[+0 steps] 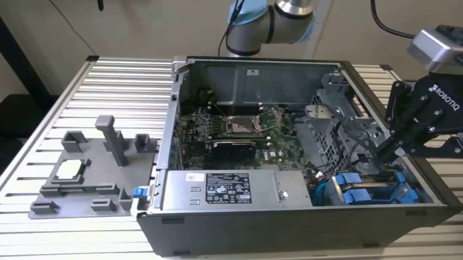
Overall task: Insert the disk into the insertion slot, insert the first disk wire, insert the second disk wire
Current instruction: 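Insert the second disk wire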
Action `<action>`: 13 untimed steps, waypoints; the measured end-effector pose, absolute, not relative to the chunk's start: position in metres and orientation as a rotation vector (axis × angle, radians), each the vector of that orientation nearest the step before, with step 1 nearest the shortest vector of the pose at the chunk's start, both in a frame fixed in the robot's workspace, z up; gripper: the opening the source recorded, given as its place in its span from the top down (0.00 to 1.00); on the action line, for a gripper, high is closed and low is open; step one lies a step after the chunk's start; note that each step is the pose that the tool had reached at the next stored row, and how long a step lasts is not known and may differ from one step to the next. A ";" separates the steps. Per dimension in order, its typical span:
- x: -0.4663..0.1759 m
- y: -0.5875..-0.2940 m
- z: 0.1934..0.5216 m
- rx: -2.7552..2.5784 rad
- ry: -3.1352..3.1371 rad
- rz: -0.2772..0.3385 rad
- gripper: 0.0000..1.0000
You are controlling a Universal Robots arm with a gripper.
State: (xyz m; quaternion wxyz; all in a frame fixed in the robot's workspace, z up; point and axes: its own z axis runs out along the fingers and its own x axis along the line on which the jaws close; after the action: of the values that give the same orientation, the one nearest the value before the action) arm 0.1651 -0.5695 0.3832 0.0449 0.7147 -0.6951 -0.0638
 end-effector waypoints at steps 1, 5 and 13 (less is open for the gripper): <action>0.165 -0.570 0.382 2.184 -2.124 -0.197 0.84; 0.165 -0.570 0.376 2.189 -2.127 -0.207 0.84; 0.165 -0.570 0.372 2.192 -2.129 -0.213 0.84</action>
State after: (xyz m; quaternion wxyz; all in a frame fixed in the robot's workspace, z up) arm 0.1652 -0.5700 0.3716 0.0391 0.7151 -0.6945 -0.0695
